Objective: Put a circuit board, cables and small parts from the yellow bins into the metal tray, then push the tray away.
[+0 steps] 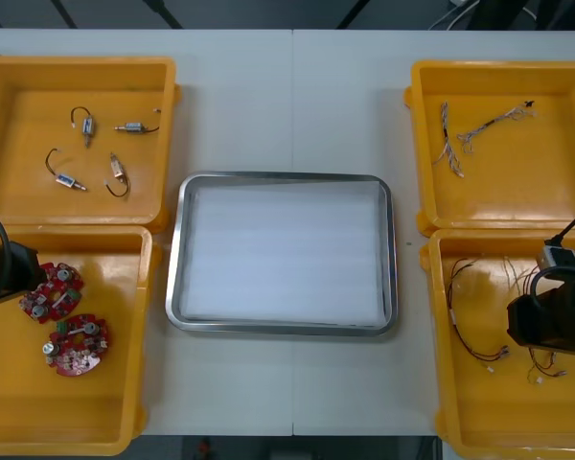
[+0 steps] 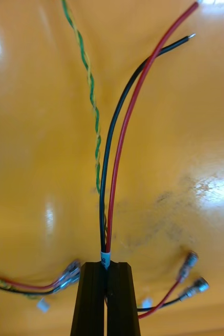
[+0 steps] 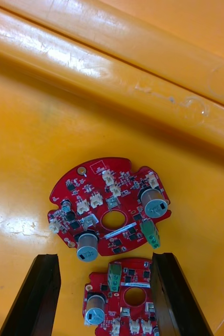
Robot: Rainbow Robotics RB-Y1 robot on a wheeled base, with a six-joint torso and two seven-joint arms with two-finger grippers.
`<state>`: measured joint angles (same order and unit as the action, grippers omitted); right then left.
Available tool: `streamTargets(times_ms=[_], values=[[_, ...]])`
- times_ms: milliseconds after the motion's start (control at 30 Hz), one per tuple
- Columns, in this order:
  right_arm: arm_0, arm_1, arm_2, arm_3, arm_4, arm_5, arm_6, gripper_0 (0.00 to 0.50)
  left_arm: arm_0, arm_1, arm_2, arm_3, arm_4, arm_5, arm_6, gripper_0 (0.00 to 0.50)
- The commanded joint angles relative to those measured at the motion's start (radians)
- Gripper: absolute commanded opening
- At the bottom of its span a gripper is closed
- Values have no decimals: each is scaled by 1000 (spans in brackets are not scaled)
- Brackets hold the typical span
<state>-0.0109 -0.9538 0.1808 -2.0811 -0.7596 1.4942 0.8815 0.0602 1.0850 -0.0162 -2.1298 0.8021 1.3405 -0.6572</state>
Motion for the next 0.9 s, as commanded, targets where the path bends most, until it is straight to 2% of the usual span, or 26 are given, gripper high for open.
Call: streamTargets(times_ms=[33, 300, 400, 500, 900], values=[[-14, -36, -123, -71, -63, 55, 62, 0, 30, -8, -7, -1, -24, -15, -24, 500], [-20, -36, -221, -139, -103, 143, 102, 0, 49, -8, -22, 36, -40, -61, -41, 500], [-44, -36, -247, -163, -115, 199, 119, 0, 49, -8, -54, 50, -73, -98, -35, 500], [-70, -36, -258, -175, -129, 241, 131, 0, 49, -8, -59, 57, -72, -107, -35, 500], [-247, -36, -288, -180, -314, 414, 203, 0, 53, -8, -96, 83, -81, -118, -33, 500]])
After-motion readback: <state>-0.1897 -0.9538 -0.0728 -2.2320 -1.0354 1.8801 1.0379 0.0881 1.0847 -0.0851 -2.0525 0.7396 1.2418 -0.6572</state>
